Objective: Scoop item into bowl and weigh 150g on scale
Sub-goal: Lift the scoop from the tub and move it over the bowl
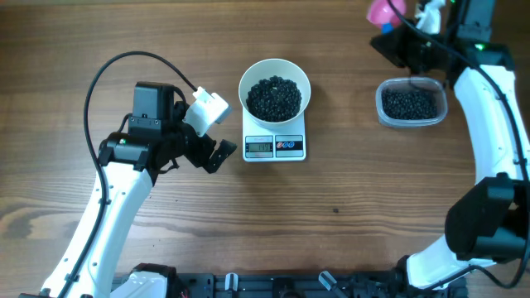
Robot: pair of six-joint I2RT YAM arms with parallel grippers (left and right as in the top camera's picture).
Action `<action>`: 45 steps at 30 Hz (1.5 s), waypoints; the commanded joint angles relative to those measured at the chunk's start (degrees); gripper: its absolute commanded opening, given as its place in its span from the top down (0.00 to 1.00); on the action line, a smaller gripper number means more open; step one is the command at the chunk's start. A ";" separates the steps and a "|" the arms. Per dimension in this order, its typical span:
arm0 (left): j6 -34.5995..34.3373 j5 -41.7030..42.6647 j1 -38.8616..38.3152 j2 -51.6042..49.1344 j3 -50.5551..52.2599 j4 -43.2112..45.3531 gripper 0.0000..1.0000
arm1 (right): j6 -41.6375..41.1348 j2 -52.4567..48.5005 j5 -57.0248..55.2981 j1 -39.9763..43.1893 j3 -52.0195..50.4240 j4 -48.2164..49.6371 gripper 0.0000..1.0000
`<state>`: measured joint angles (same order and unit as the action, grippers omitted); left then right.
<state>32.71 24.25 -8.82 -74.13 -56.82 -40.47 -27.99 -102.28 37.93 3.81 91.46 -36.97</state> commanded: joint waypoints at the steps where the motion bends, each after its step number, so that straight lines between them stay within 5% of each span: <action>1: -0.17 0.31 0.31 0.17 0.37 0.15 0.00 | 3.02 1.25 1.53 -2.49 4.70 0.28 0.96; 24: -0.17 0.28 0.31 0.17 0.35 0.15 0.00 | 7.63 1.22 -11.17 -9.38 13.03 -3.69 0.96; 33: -0.17 0.28 0.31 0.17 0.37 0.15 0.00 | 17.77 1.25 -21.92 -9.31 16.31 -13.57 0.96; 45: -0.17 0.28 0.31 0.17 0.37 0.15 0.00 | 22.03 1.25 -16.39 -8.90 16.57 -20.39 0.96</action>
<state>32.71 24.25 -8.82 -74.13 -56.82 -40.47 -7.57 -102.26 18.35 -5.10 106.30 -57.45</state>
